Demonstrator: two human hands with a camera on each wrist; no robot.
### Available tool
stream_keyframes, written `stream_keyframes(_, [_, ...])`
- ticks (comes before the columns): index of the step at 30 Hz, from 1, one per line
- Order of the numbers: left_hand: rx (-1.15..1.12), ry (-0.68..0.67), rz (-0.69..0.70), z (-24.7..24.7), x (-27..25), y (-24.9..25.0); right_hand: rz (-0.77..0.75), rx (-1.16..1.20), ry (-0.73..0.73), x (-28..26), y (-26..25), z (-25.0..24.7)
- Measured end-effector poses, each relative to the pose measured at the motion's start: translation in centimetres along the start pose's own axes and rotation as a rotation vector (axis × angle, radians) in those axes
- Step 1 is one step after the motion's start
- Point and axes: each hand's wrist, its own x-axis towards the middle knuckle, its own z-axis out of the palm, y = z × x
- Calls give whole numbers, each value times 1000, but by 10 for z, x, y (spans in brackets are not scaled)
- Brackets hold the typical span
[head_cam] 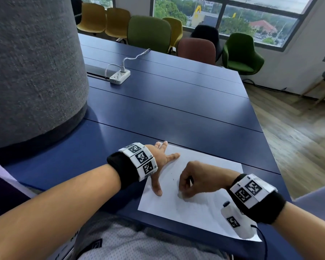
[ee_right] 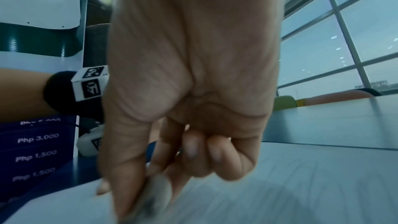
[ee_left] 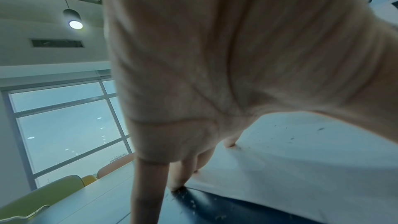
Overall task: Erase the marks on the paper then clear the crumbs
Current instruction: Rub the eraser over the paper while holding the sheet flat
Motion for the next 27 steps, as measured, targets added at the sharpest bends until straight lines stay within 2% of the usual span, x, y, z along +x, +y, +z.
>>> stream_keyframes(2, [-10, -4, 4, -1, 0, 0, 2, -8, 131, 2, 3, -2])
stream_keyframes(3, [-16, -5, 3, -1, 0, -1, -8, 4, 133, 1, 2, 0])
stream_keyframes(7, [-23, -12, -4, 0, 1, -1, -73, 48, -102, -11, -8, 8])
stream_keyframes(8, [-22, -13, -3, 0, 1, -1, -60, 44, -81, -10, -7, 6])
stream_keyframes(11, [-28, -14, 1, 0, 1, -1, 3, 28, 107, -6, 1, 2])
stream_keyframes(12, [-30, -12, 1, 0, 1, -1, 1, 37, 107, -7, 2, 3])
stream_keyframes(15, [-31, -1, -1, 1, 2, -2, -30, 67, -79, -14, -3, 6])
stream_keyframes(16, [-33, 0, 1, 1, 2, -2, -27, 64, -91, -14, -2, 5])
stream_keyframes(20, [-36, 10, 10, 2, 2, -3, 22, 27, 163, -6, 10, 0])
stream_keyframes(21, [-36, 13, 12, 2, 1, -3, 16, 33, 150, -6, 11, 1])
stream_keyframes(24, [-24, 20, 12, 2, 1, -2, 37, 60, -24, -6, 5, 0])
stream_keyframes(25, [-24, 22, 12, 2, 1, -2, 57, 60, -25, -3, 5, -3])
stream_keyframes(27, [-19, 26, 15, 3, 2, -3, 97, 55, 87, 9, 10, -15])
